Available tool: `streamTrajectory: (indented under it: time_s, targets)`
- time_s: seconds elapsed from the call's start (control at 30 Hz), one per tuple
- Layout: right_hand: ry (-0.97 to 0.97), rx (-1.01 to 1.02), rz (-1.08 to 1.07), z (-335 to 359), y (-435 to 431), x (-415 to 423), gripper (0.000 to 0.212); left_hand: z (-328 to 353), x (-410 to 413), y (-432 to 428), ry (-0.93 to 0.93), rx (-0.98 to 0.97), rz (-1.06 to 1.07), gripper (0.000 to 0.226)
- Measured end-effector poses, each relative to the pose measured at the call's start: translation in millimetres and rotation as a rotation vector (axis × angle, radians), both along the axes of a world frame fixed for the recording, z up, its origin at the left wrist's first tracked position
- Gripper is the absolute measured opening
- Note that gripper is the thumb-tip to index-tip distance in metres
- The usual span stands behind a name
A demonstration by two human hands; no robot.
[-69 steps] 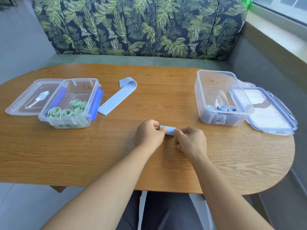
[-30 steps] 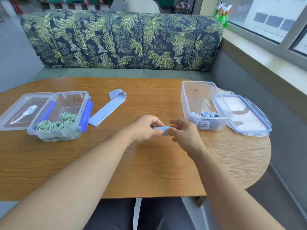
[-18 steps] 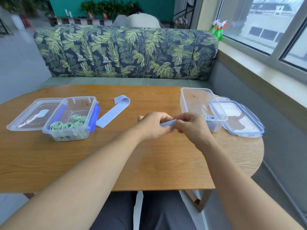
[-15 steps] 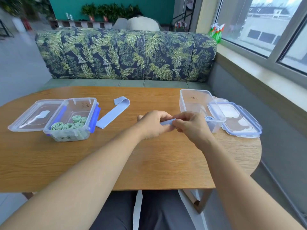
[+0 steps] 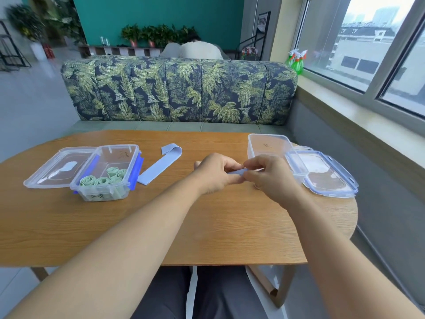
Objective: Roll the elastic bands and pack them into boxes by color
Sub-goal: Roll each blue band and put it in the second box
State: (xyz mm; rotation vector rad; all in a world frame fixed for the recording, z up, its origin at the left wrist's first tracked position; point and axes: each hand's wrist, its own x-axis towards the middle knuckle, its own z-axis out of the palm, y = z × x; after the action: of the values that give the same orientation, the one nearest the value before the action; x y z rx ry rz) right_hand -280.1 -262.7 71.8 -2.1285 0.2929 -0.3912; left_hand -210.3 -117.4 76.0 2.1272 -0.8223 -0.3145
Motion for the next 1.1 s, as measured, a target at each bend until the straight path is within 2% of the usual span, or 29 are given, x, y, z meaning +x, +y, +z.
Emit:
streamTrajectory:
  time_s: [0.13, 0.3, 0.53, 0.83, 1.1]
  targets:
    - [-0.011, -0.102, 0.046, 7, -2, -3, 0.014, 0, 4, 1, 0.061, -0.043, -0.052, 0.035]
    - [-0.004, -0.131, 0.067, 15, -8, -6, 0.018, 3, 1, 2, 0.187, -0.194, -0.107, 0.031]
    - [-0.017, -0.181, 0.088, 19, -18, -3, 0.017, -2, 15, -10, 0.198, -0.218, -0.127, 0.025]
    - [-0.021, -0.284, 0.007, 26, -53, 21, 0.014, 6, 35, -55, 0.248, -0.306, -0.203, 0.024]
    - [0.024, -0.334, -0.045, 24, -95, 35, 0.014, -6, 64, -108, 0.24, -0.252, -0.26, 0.02]
